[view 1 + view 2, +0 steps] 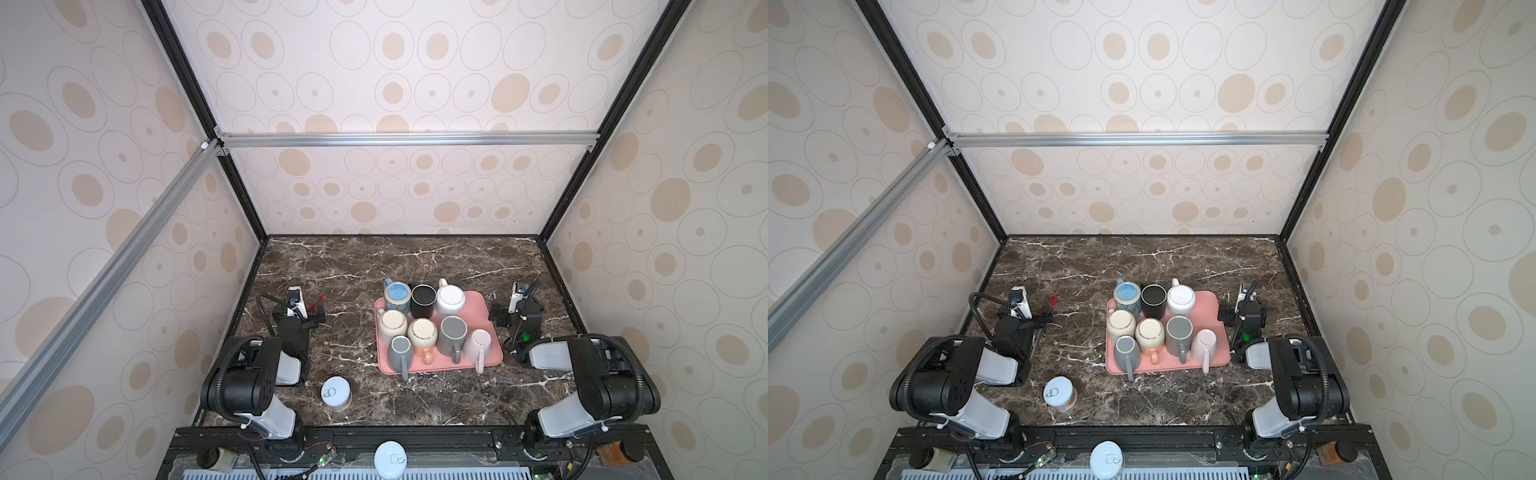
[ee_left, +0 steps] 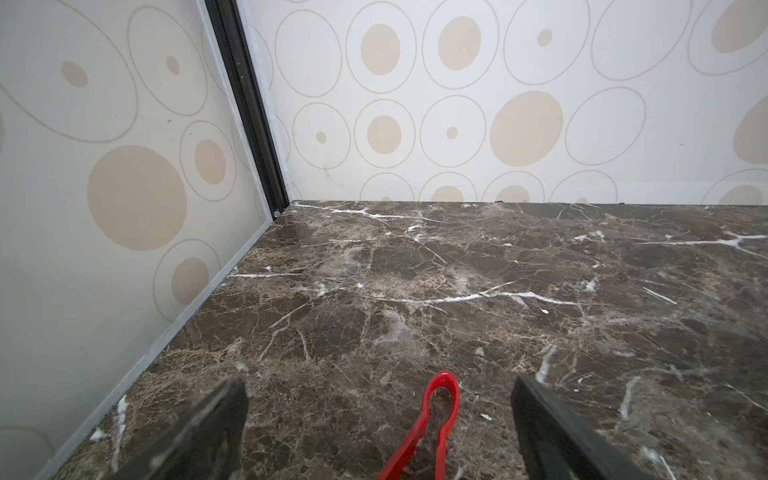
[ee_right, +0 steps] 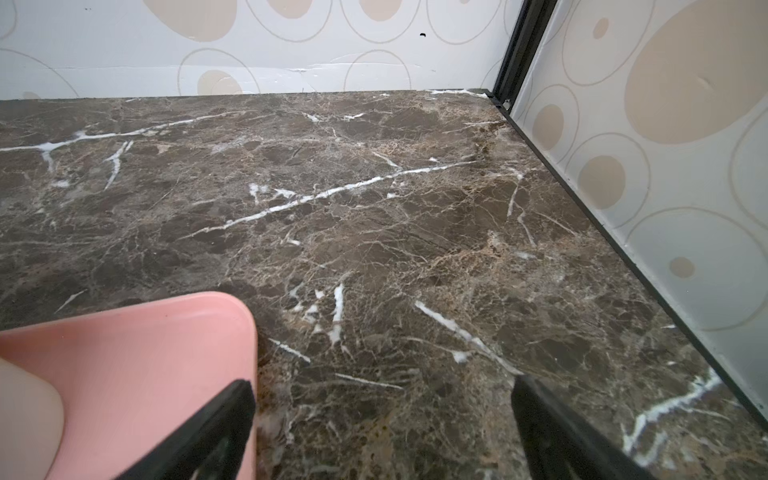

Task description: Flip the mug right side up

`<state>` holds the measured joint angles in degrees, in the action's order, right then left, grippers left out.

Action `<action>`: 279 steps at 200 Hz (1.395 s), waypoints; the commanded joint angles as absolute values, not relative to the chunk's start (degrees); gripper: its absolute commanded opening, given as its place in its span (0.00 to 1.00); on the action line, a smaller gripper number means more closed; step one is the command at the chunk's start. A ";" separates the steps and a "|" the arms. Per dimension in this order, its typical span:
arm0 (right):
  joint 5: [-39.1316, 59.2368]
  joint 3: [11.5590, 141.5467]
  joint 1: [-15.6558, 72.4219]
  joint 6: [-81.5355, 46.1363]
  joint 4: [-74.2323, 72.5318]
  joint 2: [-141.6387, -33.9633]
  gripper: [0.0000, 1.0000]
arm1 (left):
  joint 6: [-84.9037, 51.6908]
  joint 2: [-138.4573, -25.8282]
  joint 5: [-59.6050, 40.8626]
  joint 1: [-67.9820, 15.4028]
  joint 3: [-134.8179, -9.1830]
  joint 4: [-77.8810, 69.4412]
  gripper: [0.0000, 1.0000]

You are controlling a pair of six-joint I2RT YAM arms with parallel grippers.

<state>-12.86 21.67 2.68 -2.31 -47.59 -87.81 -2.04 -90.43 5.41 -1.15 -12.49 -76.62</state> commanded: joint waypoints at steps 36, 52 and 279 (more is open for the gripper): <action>-12.84 22.72 3.03 -1.91 -47.99 -87.76 1.00 | -0.69 -90.53 5.01 -1.43 -13.18 -77.23 1.00; -12.84 22.76 3.07 -1.88 -47.98 -87.80 1.00 | -0.70 -90.53 5.01 -1.49 -13.18 -77.24 1.00; -12.32 21.99 3.01 -1.72 -49.50 -87.25 1.00 | -3.30 -82.26 12.55 -1.41 -14.31 -68.60 1.00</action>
<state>-12.86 21.67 2.68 -2.31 -47.62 -87.81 -2.39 -88.55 8.25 -1.26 -12.47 -74.32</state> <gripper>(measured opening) 0.997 0.998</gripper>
